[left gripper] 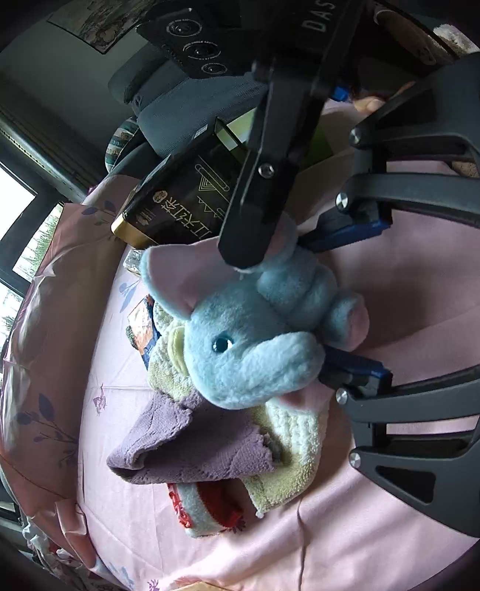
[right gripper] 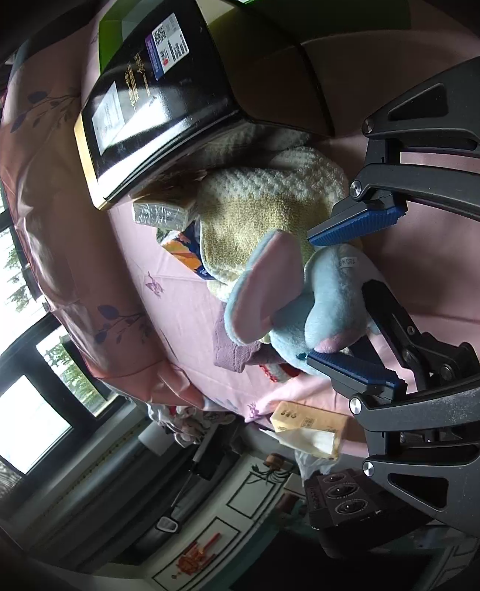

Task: Organize soft objects
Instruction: 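Lift the elephant with the right gripper and carry it toward the green box, then lower the elephant into the green box and open the right gripper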

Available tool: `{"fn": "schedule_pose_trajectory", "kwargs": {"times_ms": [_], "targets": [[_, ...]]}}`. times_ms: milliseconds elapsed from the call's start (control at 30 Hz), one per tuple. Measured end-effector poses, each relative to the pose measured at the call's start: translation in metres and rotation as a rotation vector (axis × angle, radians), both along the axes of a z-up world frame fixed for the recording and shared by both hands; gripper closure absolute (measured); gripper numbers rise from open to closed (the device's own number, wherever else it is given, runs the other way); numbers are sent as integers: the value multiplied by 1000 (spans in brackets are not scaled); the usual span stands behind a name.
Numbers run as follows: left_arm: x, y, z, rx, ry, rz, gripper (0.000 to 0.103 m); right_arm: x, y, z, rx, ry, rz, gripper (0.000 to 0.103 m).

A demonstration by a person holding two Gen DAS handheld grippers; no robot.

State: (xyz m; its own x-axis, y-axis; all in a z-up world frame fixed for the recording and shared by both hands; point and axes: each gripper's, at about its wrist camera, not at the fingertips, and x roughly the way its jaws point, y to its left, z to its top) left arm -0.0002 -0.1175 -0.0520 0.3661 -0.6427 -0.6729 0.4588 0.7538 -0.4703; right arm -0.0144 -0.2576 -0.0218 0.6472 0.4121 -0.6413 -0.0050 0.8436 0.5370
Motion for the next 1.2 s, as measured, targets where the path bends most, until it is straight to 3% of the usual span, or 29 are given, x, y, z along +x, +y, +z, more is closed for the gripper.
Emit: {"fn": "schedule_pose_trajectory", "kwargs": {"times_ms": [67, 133, 167, 267, 533, 867, 1200], "targets": [[-2, -4, -1, -2, 0, -3, 67, 5, 5, -8, -6, 24, 23, 43], [-9, -8, 4, 38, -57, 0, 69, 7, 9, -12, -33, 27, 10, 44], [-13, -10, 10, 54, -92, 8, 70, 5, 9, -11, -41, 18, 4, 49], [-21, -7, 29, 25, -163, 14, 70, -4, 9, 3, -70, -42, 6, 55], [-44, -25, 75, -45, -301, -18, 71, -41, -15, 49, -61, -209, -56, 57], [-66, -106, 113, -69, -406, -189, 71, -91, -85, 83, -47, -325, -247, 57], [-77, -189, 114, -48, -433, -366, 71, -131, -156, 76, -19, -333, -471, 57]]}}
